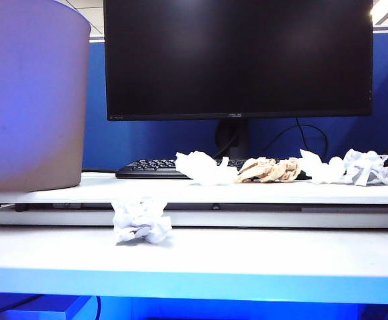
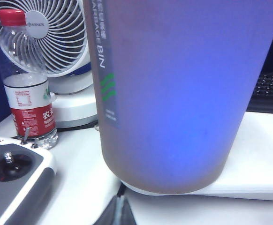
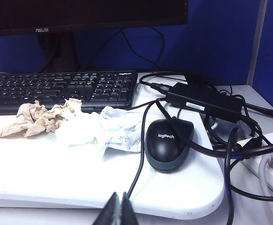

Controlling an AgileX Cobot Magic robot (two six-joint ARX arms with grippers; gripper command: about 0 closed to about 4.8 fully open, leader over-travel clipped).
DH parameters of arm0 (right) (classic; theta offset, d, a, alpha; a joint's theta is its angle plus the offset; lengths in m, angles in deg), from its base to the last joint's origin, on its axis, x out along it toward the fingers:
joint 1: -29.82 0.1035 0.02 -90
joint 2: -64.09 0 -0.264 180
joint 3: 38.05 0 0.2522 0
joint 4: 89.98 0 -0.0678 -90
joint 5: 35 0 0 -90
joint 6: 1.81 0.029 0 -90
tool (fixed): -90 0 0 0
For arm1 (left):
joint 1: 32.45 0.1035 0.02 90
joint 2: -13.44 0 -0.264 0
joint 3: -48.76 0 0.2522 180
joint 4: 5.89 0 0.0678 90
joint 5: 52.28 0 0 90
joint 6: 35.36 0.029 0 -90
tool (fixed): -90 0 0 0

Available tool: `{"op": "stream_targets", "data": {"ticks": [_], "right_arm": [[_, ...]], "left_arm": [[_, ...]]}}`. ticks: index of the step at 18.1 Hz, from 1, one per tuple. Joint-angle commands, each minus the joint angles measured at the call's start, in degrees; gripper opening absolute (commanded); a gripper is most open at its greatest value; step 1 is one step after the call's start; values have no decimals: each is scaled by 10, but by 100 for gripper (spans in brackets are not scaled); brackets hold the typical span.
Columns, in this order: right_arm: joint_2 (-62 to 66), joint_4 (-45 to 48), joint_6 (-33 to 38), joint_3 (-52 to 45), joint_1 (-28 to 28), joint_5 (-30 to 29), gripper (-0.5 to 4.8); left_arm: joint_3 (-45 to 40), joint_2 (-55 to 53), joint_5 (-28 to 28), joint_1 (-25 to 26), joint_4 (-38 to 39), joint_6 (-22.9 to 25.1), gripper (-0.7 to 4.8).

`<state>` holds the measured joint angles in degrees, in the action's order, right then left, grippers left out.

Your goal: Pick up all paper balls from the table and place them in the pink trash can.

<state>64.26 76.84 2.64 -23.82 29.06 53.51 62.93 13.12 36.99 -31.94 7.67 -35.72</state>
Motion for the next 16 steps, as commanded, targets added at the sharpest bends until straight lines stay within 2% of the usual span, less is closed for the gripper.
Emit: {"op": "stream_targets", "data": {"ticks": [1, 3, 5, 9, 12, 13, 16], "right_arm": [[-1, 14, 30, -3, 0, -8, -1], [-1, 14, 50, -3, 0, -17, -1], [-1, 14, 54, -3, 0, -33, -1], [-1, -6, 189, -3, 1, -110, -2], [-1, -86, 191, -3, 1, -132, -2], [0, -97, 190, -2, 1, -132, -2], [-1, -97, 164, -2, 1, -135, -3]], "left_arm": [[0, 2, -45, 0, -15, -82, -5], [0, 1, -89, 0, -17, -165, -5], [0, 1, -124, 0, -16, -201, -5], [1, 1, -216, 0, -35, -299, -5], [15, 1, -246, 0, -40, -375, -5], [25, 1, -245, 0, -43, -394, -5], [77, -2, -248, 0, -50, -398, -5]]}}
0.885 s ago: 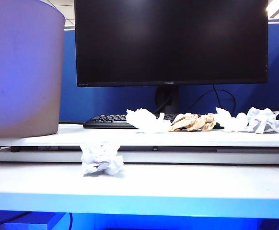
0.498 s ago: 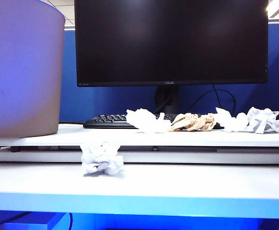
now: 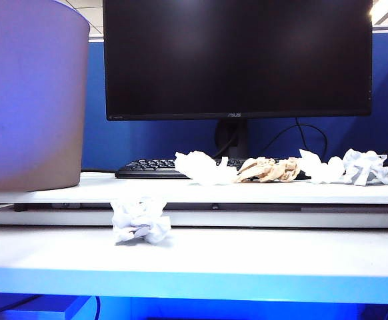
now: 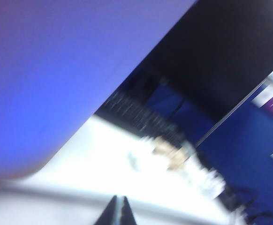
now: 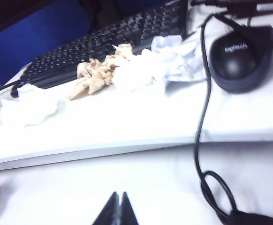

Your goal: Pick up all paper balls from the table and place them in the pink trash can.

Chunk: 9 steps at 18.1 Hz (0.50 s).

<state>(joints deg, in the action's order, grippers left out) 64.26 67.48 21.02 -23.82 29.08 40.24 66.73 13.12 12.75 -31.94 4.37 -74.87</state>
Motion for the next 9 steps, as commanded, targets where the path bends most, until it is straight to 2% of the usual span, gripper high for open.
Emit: {"op": "stream_targets", "data": {"ticks": [1, 3, 6, 8, 9], "right_arm": [[0, -4, -27, -2, 1, -5, -3], [0, -3, -27, -2, 1, -21, -3], [0, 0, -20, -2, 14, -36, -3], [-1, 6, -14, -2, 33, -33, -2], [-1, 11, -14, -2, 42, -34, -2]], "left_arm": [[64, -12, -6, 0, -14, -6, -5], [116, -47, -13, 0, -13, -3, -5], [225, -159, -55, 0, 10, 30, -5], [322, -270, -96, 0, 94, 83, -5], [384, -344, -141, 0, 149, 138, -5]]}}
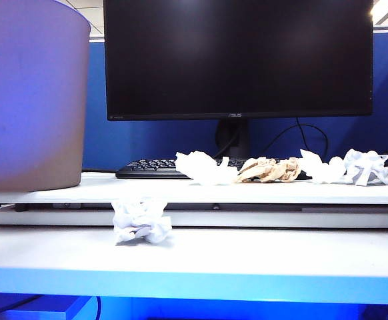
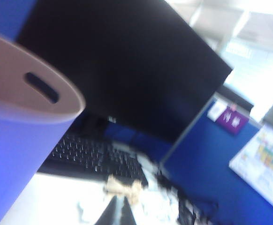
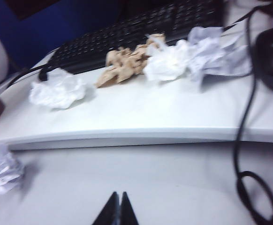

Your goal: Pick up all paper balls from the table and place them in the pink trash can.

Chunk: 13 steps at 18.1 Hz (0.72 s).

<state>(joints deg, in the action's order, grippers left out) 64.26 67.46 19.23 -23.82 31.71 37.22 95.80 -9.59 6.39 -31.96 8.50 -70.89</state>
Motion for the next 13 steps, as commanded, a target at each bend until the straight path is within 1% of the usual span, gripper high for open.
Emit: {"op": "stream_targets", "data": {"ticks": [1, 2, 3, 4, 5, 6, 8, 9, 11, 13], "right_arm": [[-1, 15, 3, -2, 24, -3, -2], [-1, 16, 0, -2, 29, 1, -1], [-1, 16, -3, -2, 33, 1, -2], [-1, 16, -3, -2, 32, 0, -2], [-1, 17, -3, -2, 31, 0, -1], [-1, 17, -3, -2, 32, 1, -1], [-1, 17, -3, -2, 31, 1, -1], [-1, 17, -3, -2, 31, 0, -1], [-1, 18, -3, -2, 31, 3, -1], [-1, 17, -5, -2, 31, 3, -1]], "left_arm": [[139, -173, -106, -3, 148, 132, -5], [188, -232, -134, -16, 195, 169, -5], [232, -284, -143, -39, 242, 212, -5], [267, -323, -130, -63, 280, 256, -5], [334, -408, -53, -128, 351, 335, -5], [364, -450, -8, -166, 382, 360, -5], [407, -516, 58, -229, 425, 380, -5], [416, -537, 90, -258, 440, 381, -5], [417, -569, 180, -307, 456, 381, -1], [417, -602, 254, -352, 476, 381, 67]]}}
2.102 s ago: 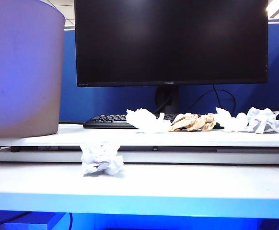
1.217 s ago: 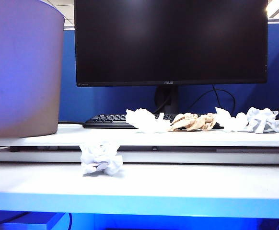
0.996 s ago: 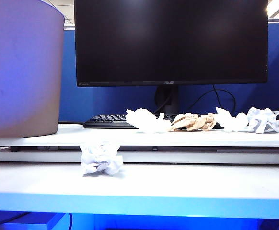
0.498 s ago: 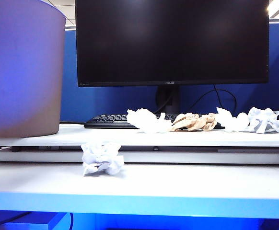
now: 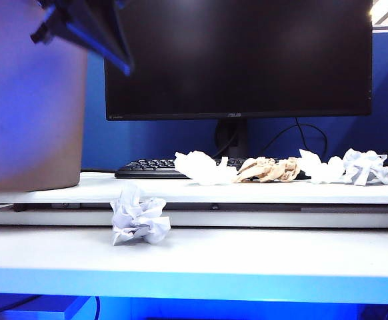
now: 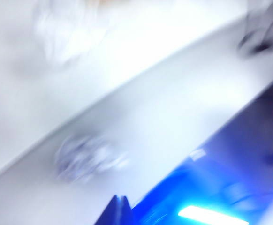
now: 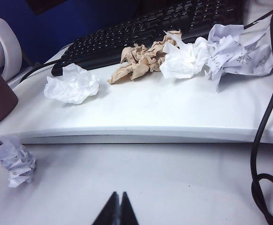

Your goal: Pick up all paper balls from the table and place them in the pink trash can.

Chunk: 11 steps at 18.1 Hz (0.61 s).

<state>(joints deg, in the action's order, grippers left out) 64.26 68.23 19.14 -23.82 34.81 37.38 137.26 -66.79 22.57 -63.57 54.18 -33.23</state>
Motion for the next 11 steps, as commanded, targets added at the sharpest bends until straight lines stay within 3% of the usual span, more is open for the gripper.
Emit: {"op": "stream_targets", "data": {"ticks": [1, 8, 11], "right_arm": [[-1, 10, -4, -2, 0, 2, -1], [-1, 11, -4, -2, 0, 27, -1], [-1, 10, -5, -2, 0, 27, -1]], "left_arm": [[2, -51, 120, -45, 35, 5, 104], [1, -162, 130, -63, 37, -25, 451], [1, -194, 130, -62, 7, -30, 475]]}}
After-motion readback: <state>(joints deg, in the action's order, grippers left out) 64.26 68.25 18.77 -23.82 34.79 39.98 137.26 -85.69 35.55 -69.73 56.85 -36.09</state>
